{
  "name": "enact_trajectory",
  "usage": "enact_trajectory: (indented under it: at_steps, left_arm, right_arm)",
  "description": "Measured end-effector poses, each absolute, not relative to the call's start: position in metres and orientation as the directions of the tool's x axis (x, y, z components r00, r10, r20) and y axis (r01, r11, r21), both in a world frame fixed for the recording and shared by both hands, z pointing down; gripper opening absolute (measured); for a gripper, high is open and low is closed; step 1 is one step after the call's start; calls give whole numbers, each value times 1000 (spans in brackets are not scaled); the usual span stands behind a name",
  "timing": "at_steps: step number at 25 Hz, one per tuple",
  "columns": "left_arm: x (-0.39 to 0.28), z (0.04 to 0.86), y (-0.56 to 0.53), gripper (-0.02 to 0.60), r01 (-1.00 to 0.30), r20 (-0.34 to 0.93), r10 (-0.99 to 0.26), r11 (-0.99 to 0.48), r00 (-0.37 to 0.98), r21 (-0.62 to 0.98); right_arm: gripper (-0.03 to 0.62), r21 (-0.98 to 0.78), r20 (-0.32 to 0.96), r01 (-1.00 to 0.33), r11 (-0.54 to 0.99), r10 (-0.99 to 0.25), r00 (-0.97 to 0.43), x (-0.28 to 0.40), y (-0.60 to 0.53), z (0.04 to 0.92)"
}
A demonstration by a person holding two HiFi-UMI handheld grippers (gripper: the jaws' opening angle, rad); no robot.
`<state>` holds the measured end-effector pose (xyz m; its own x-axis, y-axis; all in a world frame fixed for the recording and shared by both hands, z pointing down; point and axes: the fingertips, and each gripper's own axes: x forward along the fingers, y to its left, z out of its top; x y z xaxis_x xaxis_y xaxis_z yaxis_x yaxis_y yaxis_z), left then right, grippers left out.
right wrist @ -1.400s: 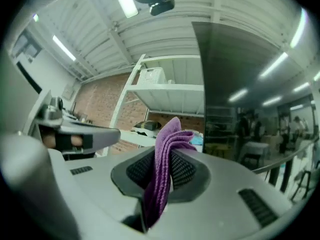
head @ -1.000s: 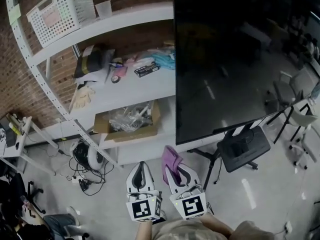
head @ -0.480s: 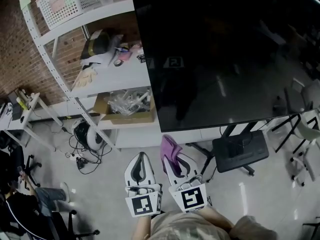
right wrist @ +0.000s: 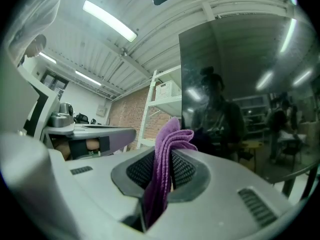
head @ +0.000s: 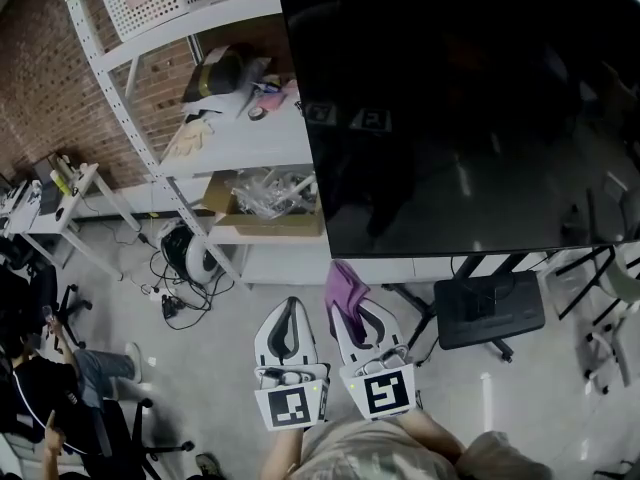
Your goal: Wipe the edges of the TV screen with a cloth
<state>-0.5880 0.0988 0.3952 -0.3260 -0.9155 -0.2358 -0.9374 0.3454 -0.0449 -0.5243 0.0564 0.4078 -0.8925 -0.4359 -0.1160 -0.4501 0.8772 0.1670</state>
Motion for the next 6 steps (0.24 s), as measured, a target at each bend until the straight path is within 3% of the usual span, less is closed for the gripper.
enact_trajectory:
  at_steps: [6]
  left_arm:
    - [-600,390,97,15,-940,-240,-919,337,-314,-61]
  right_arm:
    - [61,181,-113,-456,871,-442,-890,-534,59,407]
